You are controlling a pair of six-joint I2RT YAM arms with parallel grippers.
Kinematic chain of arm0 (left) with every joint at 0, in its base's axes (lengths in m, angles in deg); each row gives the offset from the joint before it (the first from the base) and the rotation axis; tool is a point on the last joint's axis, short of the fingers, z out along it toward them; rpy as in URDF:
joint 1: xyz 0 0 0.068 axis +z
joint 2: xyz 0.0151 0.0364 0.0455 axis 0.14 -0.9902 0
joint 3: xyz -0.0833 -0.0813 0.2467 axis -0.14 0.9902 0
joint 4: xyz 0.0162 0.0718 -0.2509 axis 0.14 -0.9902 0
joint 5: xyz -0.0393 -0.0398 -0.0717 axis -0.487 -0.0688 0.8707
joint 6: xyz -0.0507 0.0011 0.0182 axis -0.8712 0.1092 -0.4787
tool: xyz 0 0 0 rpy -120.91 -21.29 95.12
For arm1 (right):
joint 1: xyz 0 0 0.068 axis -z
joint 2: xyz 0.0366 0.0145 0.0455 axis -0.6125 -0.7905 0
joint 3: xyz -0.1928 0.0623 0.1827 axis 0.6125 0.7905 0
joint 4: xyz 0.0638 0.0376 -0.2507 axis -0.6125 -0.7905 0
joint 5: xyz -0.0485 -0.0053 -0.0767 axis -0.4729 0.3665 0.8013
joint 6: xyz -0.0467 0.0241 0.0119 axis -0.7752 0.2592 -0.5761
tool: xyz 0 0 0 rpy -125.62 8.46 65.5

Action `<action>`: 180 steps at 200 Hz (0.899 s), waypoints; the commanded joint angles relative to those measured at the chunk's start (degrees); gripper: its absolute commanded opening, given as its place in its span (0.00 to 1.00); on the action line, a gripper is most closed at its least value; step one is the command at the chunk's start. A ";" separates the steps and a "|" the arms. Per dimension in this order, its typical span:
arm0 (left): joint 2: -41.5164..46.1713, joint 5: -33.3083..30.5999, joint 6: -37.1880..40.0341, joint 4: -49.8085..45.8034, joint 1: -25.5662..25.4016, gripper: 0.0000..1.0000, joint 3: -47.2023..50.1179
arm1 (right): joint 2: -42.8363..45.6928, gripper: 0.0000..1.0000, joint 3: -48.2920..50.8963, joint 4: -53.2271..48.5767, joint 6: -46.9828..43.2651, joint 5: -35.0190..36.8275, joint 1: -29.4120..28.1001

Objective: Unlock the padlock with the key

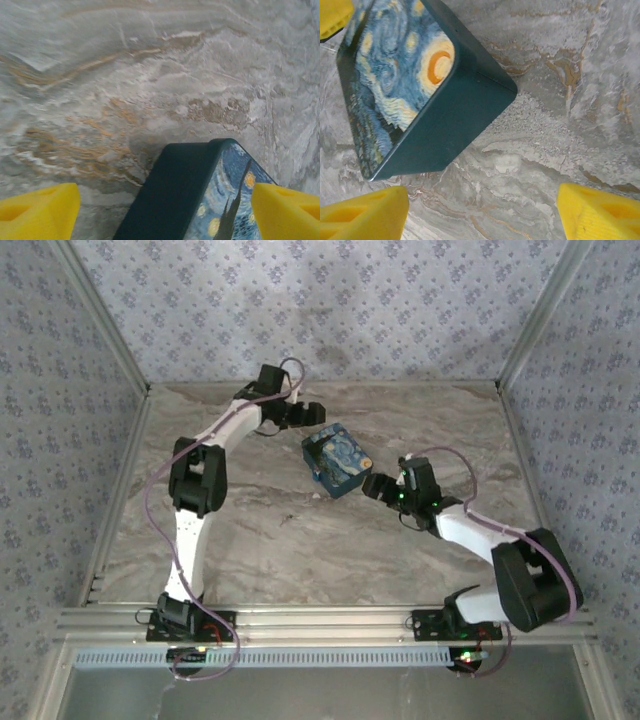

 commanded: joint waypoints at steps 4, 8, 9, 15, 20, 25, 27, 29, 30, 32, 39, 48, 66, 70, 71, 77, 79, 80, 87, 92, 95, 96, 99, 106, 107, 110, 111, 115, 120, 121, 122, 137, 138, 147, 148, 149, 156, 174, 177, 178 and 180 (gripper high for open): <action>-1.82 3.24 4.03 -8.80 -0.78 0.86 -5.49 | -3.44 0.78 -4.68 2.76 3.38 -1.30 -0.40; -1.90 3.57 4.20 -8.98 -0.83 0.85 -5.51 | -3.94 0.78 -5.13 2.76 3.51 -1.18 -0.33; -1.86 3.68 4.21 -9.00 -0.80 0.85 -5.51 | -4.05 0.78 -5.29 2.75 3.58 -1.26 -0.32; -1.76 4.30 4.22 -9.18 -0.87 0.84 -5.28 | -4.88 0.78 -6.11 2.96 3.71 -1.47 -0.22; -1.63 4.77 4.30 -9.26 -0.91 0.83 -5.02 | -5.37 0.77 -6.81 3.07 3.80 -1.75 0.00; -1.36 5.00 4.31 -9.20 -1.02 0.83 -4.54 | -5.95 0.77 -7.60 2.92 3.93 -1.78 0.13; -1.20 5.06 4.29 -9.15 -1.04 0.83 -4.26 | -6.28 0.76 -7.87 2.87 3.98 -1.78 0.13; -1.09 5.10 4.35 -9.10 -1.11 0.83 -3.94 | -6.60 0.76 -8.24 2.84 4.03 -1.85 0.25; -0.97 5.20 4.38 -9.01 -1.12 0.82 -3.80 | -6.70 0.76 -8.38 2.88 4.05 -1.90 0.28; -0.88 5.31 4.39 -8.84 -1.17 0.82 -3.48 | -7.01 0.76 -8.70 2.95 4.09 -2.01 0.35; -0.17 5.54 4.61 -8.52 -1.37 0.81 -2.33 | -8.11 0.76 -9.84 2.94 4.16 -2.50 0.56; 0.80 5.54 4.79 -8.10 -1.61 0.81 -0.84 | -9.53 0.74 -11.22 2.82 4.49 -2.95 0.82; 3.62 5.49 4.65 -5.69 -2.01 0.80 3.60 | -12.68 0.71 -13.72 3.00 5.37 -4.59 1.49; 4.37 5.44 4.44 -4.89 -2.09 0.80 4.74 | -13.47 0.71 -14.22 3.16 5.59 -4.94 1.54; 4.53 5.45 4.38 -4.71 -2.10 0.80 4.89 | -13.61 0.70 -14.31 3.21 5.62 -4.99 1.59; 5.69 5.46 4.03 -3.41 -2.10 0.80 7.47 | -14.50 0.70 -14.91 3.50 5.90 -5.28 1.69; 6.14 5.53 3.87 -2.91 -2.10 0.80 8.15 | -14.87 0.70 -15.10 3.57 5.96 -5.36 1.73; 6.34 5.54 3.78 -2.63 -2.10 0.80 8.40 | -15.05 0.69 -15.24 3.59 6.03 -5.42 1.77; 7.82 5.54 3.24 -0.93 -2.05 0.80 10.86 | -16.03 0.69 -16.01 3.67 6.01 -5.71 1.76; 8.82 5.67 2.82 0.30 -2.10 0.80 12.51 | -16.75 0.69 -16.59 3.64 6.06 -5.82 1.73; 9.43 5.78 2.55 0.98 -2.10 0.80 13.51 | -17.30 0.69 -16.94 3.70 6.02 -5.95 1.79; 9.65 5.80 2.51 1.17 -2.10 0.80 13.76 | -17.30 0.69 -16.94 3.70 6.02 -5.95 1.79; 10.20 5.82 2.29 1.83 -2.17 0.80 14.75 | -17.57 0.69 -17.17 3.70 5.95 -5.99 1.76; 11.43 5.88 1.75 3.01 -2.19 0.80 16.73 | -18.39 0.68 -18.06 3.63 5.77 -6.11 1.79; 11.61 5.89 1.71 3.15 -2.19 0.80 17.04 | -18.48 0.68 -18.17 3.62 5.80 -6.10 1.76; 12.13 5.83 1.49 3.54 -2.18 0.80 17.83 | -18.83 0.67 -18.56 3.62 5.68 -6.17 1.80; 12.36 5.91 1.45 3.72 -2.18 0.80 18.03 | -18.96 0.67 -18.63 3.57 5.62 -6.17 1.85; 12.97 5.92 1.26 4.40 -2.27 0.80 19.07 | -19.35 0.67 -19.11 3.39 5.53 -6.24 1.86; 13.83 5.98 1.03 5.19 -2.32 0.80 20.34 | -19.86 0.67 -19.69 3.23 5.41 -6.13 1.85; 13.96 5.94 0.96 5.29 -2.34 0.80 20.65 | -19.92 0.67 -19.82 3.21 5.36 -6.15 1.83; 14.15 5.93 0.92 5.48 -2.35 0.80 20.97 | -20.04 0.67 -19.97 3.19 5.33 -6.17 1.82; 16.58 5.79 0.41 7.33 -2.60 0.80 24.47 | -21.53 0.67 -21.78 2.45 4.96 -6.39 2.17; 16.74 5.76 0.43 7.37 -2.62 0.80 24.64 | -21.64 0.67 -21.96 2.46 4.96 -6.42 2.16; 18.15 5.19 0.35 7.91 -2.79 0.80 26.50 | -22.65 0.67 -23.00 2.47 4.96 -6.90 2.39; 18.31 5.11 0.36 7.97 -2.84 0.80 26.67 | -22.81 0.67 -23.18 2.47 4.96 -6.98 2.41; 18.44 5.02 0.36 8.04 -2.87 0.80 27.01 | -22.89 0.67 -23.32 2.39 4.96 -6.97 2.46; 19.55 4.66 0.12 8.81 -3.01 0.80 28.68 | -23.62 0.67 -24.40 2.19 4.87 -7.38 2.50; 22.13 3.38 -0.92 11.06 -3.40 0.80 33.36 | -26.23 0.66 -27.58 1.01 4.22 -8.38 2.37; 22.43 3.20 -1.17 11.38 -3.42 0.80 34.11 | -26.63 0.65 -28.23 0.72 4.13 -8.56 2.34; 22.61 3.14 -1.24 11.46 -3.42 0.80 34.38 | -26.82 0.65 -28.44 0.68 4.06 -8.64 2.34; 22.81 3.04 -1.40 11.77 -3.40 0.80 34.70 | -27.12 0.65 -28.81 0.51 4.01 -8.88 2.27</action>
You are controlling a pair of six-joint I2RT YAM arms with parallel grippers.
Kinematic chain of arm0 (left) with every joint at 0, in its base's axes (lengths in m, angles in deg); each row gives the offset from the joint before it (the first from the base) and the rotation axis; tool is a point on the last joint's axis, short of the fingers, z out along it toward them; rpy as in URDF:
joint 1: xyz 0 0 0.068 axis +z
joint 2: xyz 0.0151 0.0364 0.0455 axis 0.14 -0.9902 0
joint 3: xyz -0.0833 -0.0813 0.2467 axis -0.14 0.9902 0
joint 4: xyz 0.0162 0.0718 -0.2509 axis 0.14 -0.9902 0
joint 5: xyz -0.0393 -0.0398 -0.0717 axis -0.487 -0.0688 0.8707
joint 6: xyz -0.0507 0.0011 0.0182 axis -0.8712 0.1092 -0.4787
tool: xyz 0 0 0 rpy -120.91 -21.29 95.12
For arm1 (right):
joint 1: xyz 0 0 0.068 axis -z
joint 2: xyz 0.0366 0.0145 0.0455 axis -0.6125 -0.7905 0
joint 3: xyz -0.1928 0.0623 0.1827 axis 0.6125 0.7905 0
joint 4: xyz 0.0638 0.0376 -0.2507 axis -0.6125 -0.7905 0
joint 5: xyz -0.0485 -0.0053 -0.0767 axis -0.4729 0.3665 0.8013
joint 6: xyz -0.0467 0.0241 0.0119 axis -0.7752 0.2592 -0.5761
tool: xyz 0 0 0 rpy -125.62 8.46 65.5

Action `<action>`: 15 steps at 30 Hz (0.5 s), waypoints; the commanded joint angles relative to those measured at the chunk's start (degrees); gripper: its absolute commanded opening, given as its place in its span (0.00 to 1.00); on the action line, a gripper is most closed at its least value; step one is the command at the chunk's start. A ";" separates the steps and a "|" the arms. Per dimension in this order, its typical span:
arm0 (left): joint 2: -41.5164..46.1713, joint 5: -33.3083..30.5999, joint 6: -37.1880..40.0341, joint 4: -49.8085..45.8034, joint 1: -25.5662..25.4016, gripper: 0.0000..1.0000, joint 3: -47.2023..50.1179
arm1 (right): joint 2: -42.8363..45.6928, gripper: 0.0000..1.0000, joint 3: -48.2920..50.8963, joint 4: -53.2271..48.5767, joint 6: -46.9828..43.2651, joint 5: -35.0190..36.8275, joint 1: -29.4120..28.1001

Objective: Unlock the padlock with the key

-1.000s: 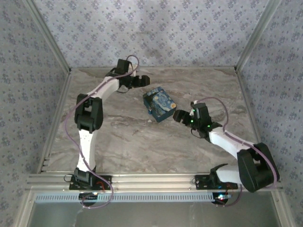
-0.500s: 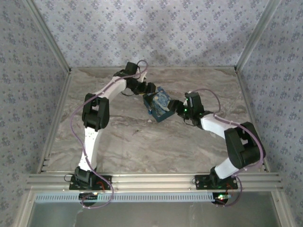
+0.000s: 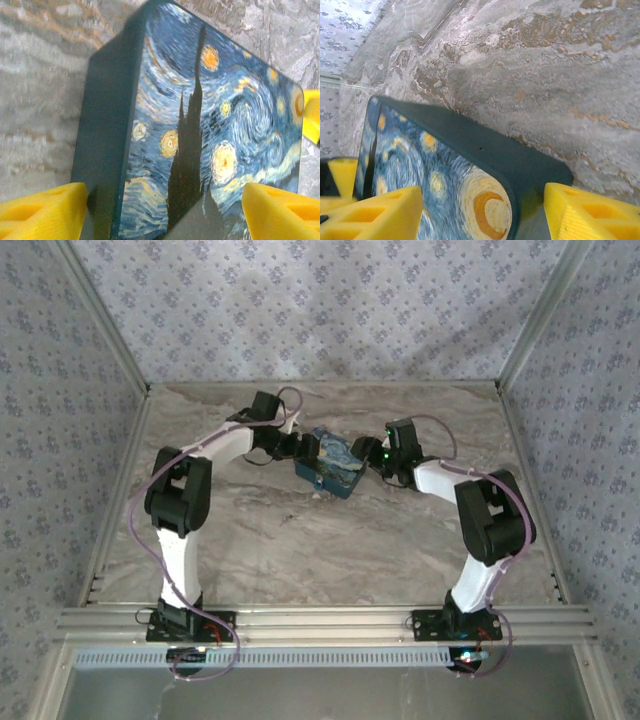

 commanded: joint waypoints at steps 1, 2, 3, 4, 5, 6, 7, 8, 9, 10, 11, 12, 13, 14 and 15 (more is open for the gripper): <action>5.10 0.75 -1.93 5.39 -1.64 0.80 4.30 | -3.61 0.65 -5.67 -1.88 -0.90 -3.82 -0.56; 5.98 0.24 -2.39 6.33 -1.65 0.80 5.81 | -4.75 0.63 -7.07 -2.22 -1.08 -4.42 -0.73; 6.79 -0.43 -2.91 7.19 -1.65 0.80 7.17 | -5.93 0.62 -8.65 -2.74 -1.29 -5.14 -0.77; 7.52 -1.21 -3.36 7.83 -1.65 0.80 8.33 | -6.88 0.62 -9.91 -3.08 -1.35 -5.48 -0.86; 8.32 -2.07 -3.79 8.68 -1.65 0.80 9.51 | -8.00 0.61 -10.92 -3.38 -1.48 -6.03 -1.01; 9.00 -2.78 -4.09 9.40 -1.60 0.80 10.60 | -8.84 0.61 -13.21 -3.80 -1.54 -6.35 -1.08; 9.45 -3.41 -4.46 9.87 -1.65 0.80 11.43 | -9.68 0.61 -14.53 -4.25 -1.65 -6.54 -1.28; 9.78 -3.87 -4.61 10.06 -1.65 0.80 11.82 | -10.37 0.61 -15.57 -4.76 -1.82 -6.81 -1.39; 9.92 -4.20 -4.70 10.02 -1.65 0.80 12.07 | -10.79 0.59 -16.23 -5.00 -1.96 -6.84 -1.49; 10.08 -4.90 -4.71 9.71 -1.65 0.81 12.03 | -11.06 0.59 -16.67 -5.43 -2.00 -6.90 -1.63; 10.31 -5.96 -4.50 9.39 -1.57 0.81 12.02 | -11.16 0.59 -16.68 -5.66 -2.01 -6.86 -1.72; 10.66 -6.69 -4.47 9.38 -1.48 0.81 12.30 | -10.99 0.59 -16.34 -5.56 -1.95 -6.63 -1.87; 10.91 -6.86 -4.71 9.69 -1.38 0.81 12.60 | -10.82 0.60 -15.89 -5.33 -2.16 -6.38 -1.89; 11.21 -6.62 -4.95 10.17 -1.34 0.81 12.90 | -10.81 0.61 -15.76 -5.47 -2.39 -6.38 -1.89; 11.50 -6.61 -5.00 10.24 -1.30 0.81 13.11 | -10.81 0.62 -15.70 -6.05 -2.61 -6.17 -1.73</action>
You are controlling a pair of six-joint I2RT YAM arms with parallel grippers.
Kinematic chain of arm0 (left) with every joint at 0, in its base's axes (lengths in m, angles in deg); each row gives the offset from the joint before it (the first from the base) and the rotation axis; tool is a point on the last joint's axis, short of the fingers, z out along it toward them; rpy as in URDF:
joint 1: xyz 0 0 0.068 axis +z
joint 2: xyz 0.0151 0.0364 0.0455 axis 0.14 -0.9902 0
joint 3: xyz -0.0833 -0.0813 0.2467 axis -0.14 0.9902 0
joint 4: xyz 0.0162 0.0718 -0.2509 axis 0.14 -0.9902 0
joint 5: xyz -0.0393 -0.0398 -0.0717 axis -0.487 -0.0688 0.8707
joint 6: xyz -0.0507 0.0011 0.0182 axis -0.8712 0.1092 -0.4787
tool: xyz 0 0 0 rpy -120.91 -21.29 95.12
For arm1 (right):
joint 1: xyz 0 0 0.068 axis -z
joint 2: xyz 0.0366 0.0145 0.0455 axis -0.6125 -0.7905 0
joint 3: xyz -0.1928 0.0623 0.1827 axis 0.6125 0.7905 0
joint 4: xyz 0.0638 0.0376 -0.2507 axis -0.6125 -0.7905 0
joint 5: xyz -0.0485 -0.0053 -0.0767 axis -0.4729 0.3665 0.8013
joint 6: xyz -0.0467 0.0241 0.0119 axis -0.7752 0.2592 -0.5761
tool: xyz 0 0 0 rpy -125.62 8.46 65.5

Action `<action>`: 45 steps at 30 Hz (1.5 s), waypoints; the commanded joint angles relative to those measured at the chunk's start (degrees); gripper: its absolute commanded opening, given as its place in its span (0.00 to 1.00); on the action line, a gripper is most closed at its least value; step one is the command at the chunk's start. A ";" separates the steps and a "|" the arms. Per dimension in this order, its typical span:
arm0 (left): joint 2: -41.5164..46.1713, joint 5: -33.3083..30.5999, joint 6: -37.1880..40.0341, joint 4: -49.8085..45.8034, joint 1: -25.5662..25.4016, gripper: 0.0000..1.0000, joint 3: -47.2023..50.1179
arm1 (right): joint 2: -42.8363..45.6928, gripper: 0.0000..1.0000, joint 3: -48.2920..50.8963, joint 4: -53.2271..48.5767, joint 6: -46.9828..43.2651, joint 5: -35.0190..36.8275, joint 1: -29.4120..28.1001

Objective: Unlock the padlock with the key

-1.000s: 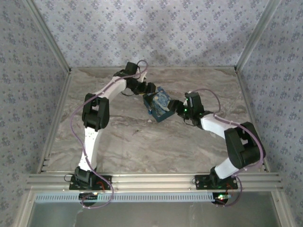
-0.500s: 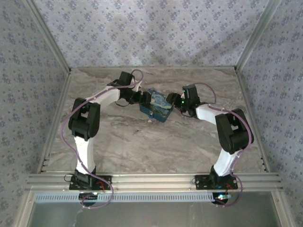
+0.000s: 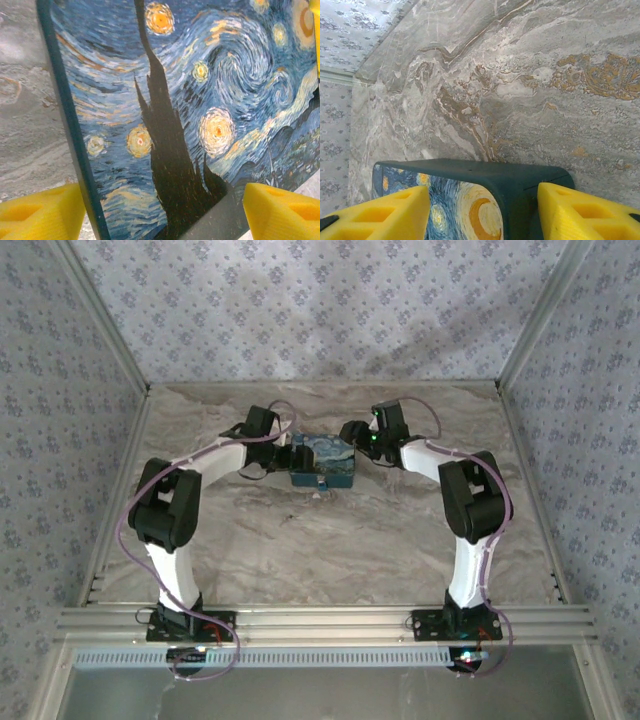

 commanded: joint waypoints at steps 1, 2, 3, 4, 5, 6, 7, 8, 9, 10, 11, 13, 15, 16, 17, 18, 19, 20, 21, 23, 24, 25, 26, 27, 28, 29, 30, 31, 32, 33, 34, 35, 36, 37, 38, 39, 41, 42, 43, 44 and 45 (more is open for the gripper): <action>3.58 -0.67 -0.84 3.45 -0.53 0.82 0.72 | -0.29 0.62 -1.00 -2.85 -1.32 -2.68 -0.77; 3.95 -1.43 -0.78 3.21 -0.53 0.83 1.02 | 0.09 0.63 -0.55 -3.34 -1.53 -2.21 -0.66; 4.46 -2.10 -0.67 3.09 -0.45 0.83 1.36 | 0.64 0.63 -0.21 -3.78 -1.82 -1.56 -0.45; 4.95 -3.12 -0.64 2.63 -0.32 0.83 1.99 | 1.44 0.64 0.16 -5.04 -2.51 -0.33 -0.39; 5.85 -4.05 -0.56 2.48 -0.14 0.84 2.66 | 2.36 0.65 0.47 -6.39 -3.40 0.86 -0.32; 6.83 -5.01 -0.64 2.51 0.03 0.84 3.63 | 3.69 0.68 0.78 -8.29 -4.66 2.60 -0.29; 7.79 -5.87 -0.73 2.61 0.24 0.85 4.54 | 4.52 0.69 0.80 -10.24 -5.67 3.69 -0.25; 9.00 -6.74 -0.78 2.51 0.41 0.85 5.56 | 5.36 0.69 1.00 -11.75 -6.53 4.41 -0.21; 10.38 -7.67 -1.00 2.34 0.52 0.85 6.60 | 6.38 0.69 1.27 -13.45 -7.30 5.42 -0.06; 11.54 -8.24 -1.00 2.03 0.63 0.85 7.48 | 7.38 0.69 1.60 -14.78 -7.94 6.19 0.01; 13.09 -9.17 -1.15 1.69 0.61 0.85 8.48 | 8.85 0.68 2.25 -16.21 -8.63 7.38 -0.03; 16.18 -10.85 -1.52 1.26 0.59 0.85 10.94 | 11.54 0.68 4.58 -17.57 -8.69 9.06 -0.34; 20.03 -12.61 -1.77 0.56 0.61 0.85 13.77 | 14.35 0.68 5.91 -19.58 -11.79 10.88 -1.42; 21.72 -13.48 -2.07 0.20 0.61 0.85 15.23 | 15.46 0.68 5.95 -20.98 -13.21 11.33 -2.37; 23.83 -14.52 -2.61 -0.30 0.63 0.85 16.78 | 16.37 0.67 5.79 -22.22 -14.58 11.16 -3.33; 25.91 -15.65 -3.37 -0.89 0.62 0.85 18.68 | 17.01 0.66 5.33 -23.89 -16.22 10.93 -4.70; 27.57 -16.65 -4.21 -1.35 0.61 0.85 20.28 | 17.37 0.65 4.89 -25.08 -17.55 10.68 -6.09; 29.75 -17.50 -5.21 -1.86 0.61 0.85 22.26 | 17.57 0.62 4.41 -26.26 -19.04 10.28 -7.88; 32.02 -18.26 -6.30 -2.14 0.61 0.85 24.49 | 17.42 0.59 3.83 -27.27 -20.52 9.62 -9.74; 36.45 -20.57 -9.00 -3.13 0.61 0.85 28.61 | 16.73 0.52 3.74 -28.19 -22.75 7.96 -13.29; 38.79 -21.71 -10.36 -3.56 0.61 0.85 30.77 | 16.12 0.49 2.77 -28.57 -23.67 7.11 -14.90; 41.47 -23.01 -12.22 -4.21 0.74 0.85 33.20 | 15.08 0.48 1.17 -29.20 -24.38 6.78 -16.70; 44.47 -24.09 -14.19 -5.00 0.93 0.85 35.48 | 13.90 0.46 0.27 -29.80 -25.26 6.55 -18.43; 47.49 -24.85 -16.28 -5.89 1.28 0.85 37.84 | 12.73 0.43 -0.72 -30.26 -26.37 5.98 -20.13; 50.02 -25.06 -18.10 -6.67 1.72 0.85 39.76 | 11.64 0.41 -1.58 -30.31 -27.12 5.41 -21.39; 53.31 -25.17 -20.15 -7.74 2.28 0.84 41.81 | 10.20 0.41 -2.72 -30.59 -27.84 5.04 -22.84; 56.53 -24.71 -21.98 -8.40 2.98 0.83 43.91 | 9.05 0.41 -3.54 -30.59 -28.37 4.91 -23.70; 59.16 -23.38 -23.18 -8.38 3.59 0.82 45.67 | 7.92 0.41 -4.28 -30.53 -28.55 4.84 -24.35; 62.13 -21.75 -24.10 -8.24 4.30 0.82 47.43 | 6.59 0.41 -5.31 -30.78 -28.90 4.39 -24.90; 64.68 -20.41 -25.13 -8.66 4.94 0.81 48.65 | 5.40 0.41 -6.41 -30.96 -29.20 4.15 -25.47; 66.42 -19.56 -25.78 -9.50 5.46 0.80 49.27 | 4.35 0.41 -7.27 -31.23 -29.65 3.79 -25.90; 68.07 -18.80 -26.40 -10.47 5.91 0.79 49.76 | 3.58 0.41 -7.94 -31.35 -30.03 3.76 -26.27; 69.08 -17.97 -26.64 -11.20 6.26 0.78 49.91 | 2.51 0.41 -8.80 -31.41 -30.37 3.87 -26.57; 69.51 -17.15 -26.60 -11.84 6.60 0.78 49.92 | 1.65 0.41 -9.82 -32.02 -30.78 3.79 -26.88; 69.56 -16.50 -26.60 -12.44 6.82 0.77 49.70 | 0.53 0.41 -10.99 -32.90 -31.49 4.06 -27.36; 69.33 -16.03 -26.47 -13.08 7.06 0.76 49.37 | -0.42 0.41 -12.08 -33.82 -32.19 4.64 -28.00; 68.36 -15.37 -26.09 -13.46 7.29 0.76 48.62 | -2.10 0.43 -13.79 -35.26 -33.34 5.66 -28.73; 67.69 -15.32 -26.10 -13.43 7.29 0.76 48.34 | -2.85 0.44 -14.34 -35.55 -33.64 5.92 -28.94; 67.13 -15.16 -26.17 -13.13 7.29 0.76 48.24 | -3.53 0.46 -14.72 -35.61 -33.93 6.25 -29.13; 66.67 -14.96 -26.22 -12.64 7.29 0.76 48.20 | -4.13 0.46 -15.13 -35.72 -34.02 6.72 -29.26; 66.34 -14.54 -26.59 -11.89 7.29 0.76 48.32 | -4.89 0.46 -15.64 -35.85 -34.11 7.31 -29.32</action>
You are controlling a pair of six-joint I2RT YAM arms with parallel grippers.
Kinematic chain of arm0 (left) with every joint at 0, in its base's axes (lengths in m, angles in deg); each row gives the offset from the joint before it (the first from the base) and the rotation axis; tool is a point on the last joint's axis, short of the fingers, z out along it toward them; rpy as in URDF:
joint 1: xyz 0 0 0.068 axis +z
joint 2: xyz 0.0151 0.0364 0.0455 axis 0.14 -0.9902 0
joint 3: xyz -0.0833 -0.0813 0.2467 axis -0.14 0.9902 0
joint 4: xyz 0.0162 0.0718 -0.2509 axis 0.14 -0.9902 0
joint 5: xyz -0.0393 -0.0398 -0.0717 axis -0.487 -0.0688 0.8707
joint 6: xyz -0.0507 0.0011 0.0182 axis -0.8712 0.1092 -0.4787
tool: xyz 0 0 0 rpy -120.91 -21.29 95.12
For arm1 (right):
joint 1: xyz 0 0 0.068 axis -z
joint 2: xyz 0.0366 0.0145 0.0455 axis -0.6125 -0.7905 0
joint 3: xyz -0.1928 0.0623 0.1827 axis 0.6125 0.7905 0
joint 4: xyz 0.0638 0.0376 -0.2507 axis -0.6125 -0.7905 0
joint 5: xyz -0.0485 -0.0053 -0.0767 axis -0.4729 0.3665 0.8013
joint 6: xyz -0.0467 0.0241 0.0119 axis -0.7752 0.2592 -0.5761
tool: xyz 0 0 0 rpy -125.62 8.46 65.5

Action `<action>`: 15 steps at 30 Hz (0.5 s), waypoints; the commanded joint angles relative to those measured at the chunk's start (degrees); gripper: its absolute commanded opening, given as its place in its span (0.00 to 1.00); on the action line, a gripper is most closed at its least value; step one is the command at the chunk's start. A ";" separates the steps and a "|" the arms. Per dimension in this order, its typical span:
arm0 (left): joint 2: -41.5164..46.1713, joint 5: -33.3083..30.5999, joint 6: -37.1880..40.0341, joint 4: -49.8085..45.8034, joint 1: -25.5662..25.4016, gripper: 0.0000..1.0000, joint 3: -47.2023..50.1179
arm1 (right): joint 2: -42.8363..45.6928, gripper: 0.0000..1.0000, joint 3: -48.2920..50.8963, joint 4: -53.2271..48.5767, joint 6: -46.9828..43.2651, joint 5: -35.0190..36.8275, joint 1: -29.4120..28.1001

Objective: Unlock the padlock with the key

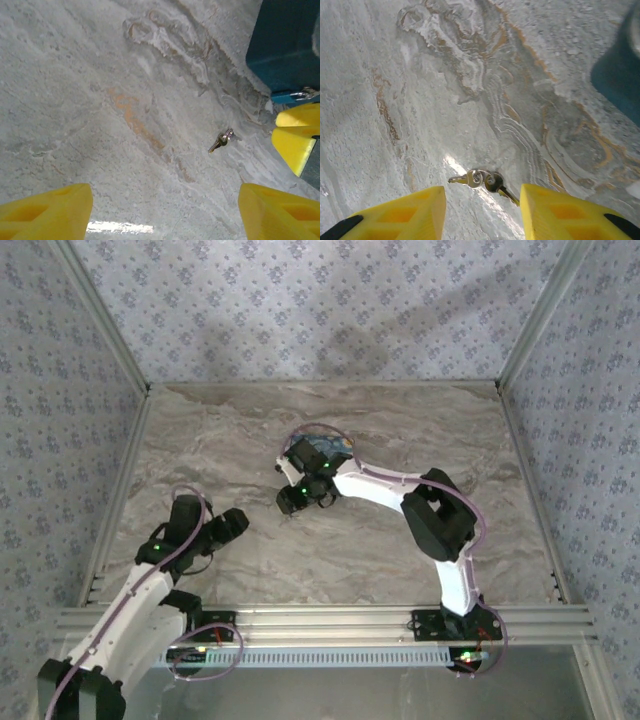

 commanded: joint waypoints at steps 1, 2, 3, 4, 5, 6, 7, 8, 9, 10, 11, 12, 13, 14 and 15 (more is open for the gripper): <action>-1.58 2.69 -1.58 0.20 0.38 0.76 -1.45 | -3.02 0.46 -3.27 -3.71 -2.54 2.03 -0.83; -1.74 2.86 -1.74 0.58 0.41 0.76 -1.40 | -3.54 0.45 -3.72 -3.92 -2.66 2.24 -1.01; -1.94 2.93 -1.80 0.57 0.39 0.76 -1.36 | -4.07 0.44 -4.12 -4.04 -2.92 2.45 -1.23; -2.06 2.94 -1.79 0.53 0.43 0.76 -1.44 | -4.47 0.43 -4.43 -4.17 -3.12 2.71 -1.50; -2.18 2.74 -1.67 0.32 0.49 0.76 -1.44 | -4.91 0.42 -4.79 -4.37 -3.27 3.11 -1.80; -2.21 2.74 -1.67 0.21 0.49 0.76 -1.43 | -5.39 0.42 -5.07 -4.48 -3.37 3.48 -2.04; -2.13 2.78 -1.79 0.19 0.49 0.76 -1.32 | -5.84 0.42 -5.42 -4.71 -3.52 3.81 -2.16; -2.14 2.82 -1.87 0.18 0.49 0.76 -1.20 | -6.17 0.41 -5.66 -4.86 -3.57 4.20 -2.37; -2.05 2.84 -2.00 0.32 0.49 0.76 -1.08 | -6.72 0.39 -6.05 -5.24 -3.72 4.69 -2.51; -1.96 2.86 -2.12 0.39 0.49 0.76 -1.00 | -7.03 0.39 -6.23 -5.36 -3.82 4.98 -2.59; -1.97 2.88 -2.20 0.50 0.58 0.76 -0.93 | -7.35 0.39 -6.41 -5.51 -3.91 5.19 -2.75; -1.88 2.93 -2.18 0.64 0.58 0.76 -0.86 | -7.62 0.39 -6.52 -5.61 -4.09 5.19 -2.92; -1.85 2.87 -2.21 0.74 0.56 0.76 -0.72 | -7.74 0.39 -6.65 -5.79 -4.22 5.47 -3.03; -1.97 2.82 -2.31 0.78 0.58 0.76 -0.60 | -7.86 0.39 -6.70 -5.88 -4.34 5.43 -3.20; -1.94 2.82 -2.17 0.81 0.57 0.76 -0.51 | -7.93 0.39 -6.70 -5.96 -4.46 5.49 -3.38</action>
